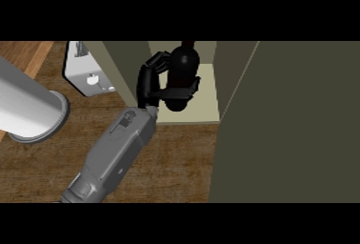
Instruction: Pick up the wine, place it into the cabinet and close the cabinet
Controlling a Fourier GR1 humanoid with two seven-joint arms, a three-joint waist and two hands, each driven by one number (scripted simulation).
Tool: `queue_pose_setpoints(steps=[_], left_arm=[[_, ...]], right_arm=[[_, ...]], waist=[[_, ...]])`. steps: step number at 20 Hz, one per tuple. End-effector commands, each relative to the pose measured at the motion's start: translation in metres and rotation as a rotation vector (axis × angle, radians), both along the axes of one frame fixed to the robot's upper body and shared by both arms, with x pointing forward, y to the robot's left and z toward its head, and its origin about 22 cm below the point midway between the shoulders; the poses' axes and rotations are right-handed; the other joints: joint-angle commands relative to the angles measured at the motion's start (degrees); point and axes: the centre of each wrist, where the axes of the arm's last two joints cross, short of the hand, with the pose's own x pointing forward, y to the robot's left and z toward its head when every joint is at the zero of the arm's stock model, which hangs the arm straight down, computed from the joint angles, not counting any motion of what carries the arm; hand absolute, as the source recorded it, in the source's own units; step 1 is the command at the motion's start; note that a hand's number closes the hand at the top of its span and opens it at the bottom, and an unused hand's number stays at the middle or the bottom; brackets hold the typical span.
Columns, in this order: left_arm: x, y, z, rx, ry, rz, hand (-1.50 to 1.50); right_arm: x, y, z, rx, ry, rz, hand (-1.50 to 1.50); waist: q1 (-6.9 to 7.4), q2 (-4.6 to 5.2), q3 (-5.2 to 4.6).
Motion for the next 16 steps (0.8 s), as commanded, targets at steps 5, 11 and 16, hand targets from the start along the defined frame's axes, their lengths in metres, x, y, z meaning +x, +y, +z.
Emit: queue_pose_setpoints(steps=[5,11,16], left_arm=[[0.024,0.003,0.003,0.044,-0.044,0.039,1.5],[0.036,0.008,0.01,0.079,-0.1,0.091,1.5],[0.037,0.007,0.0,0.065,-0.097,0.091,1.5]], right_arm=[[-0.021,-0.008,0.013,0.012,-0.039,0.049,-1.5],[-0.024,0.004,0.006,0.051,-0.041,0.064,-1.5],[-0.008,-0.006,0.005,0.023,-0.039,0.059,-1.5]], waist=[[-0.44,0.19,-0.02],[-0.67,0.25,-0.02],[-0.89,0.48,-0.01]])
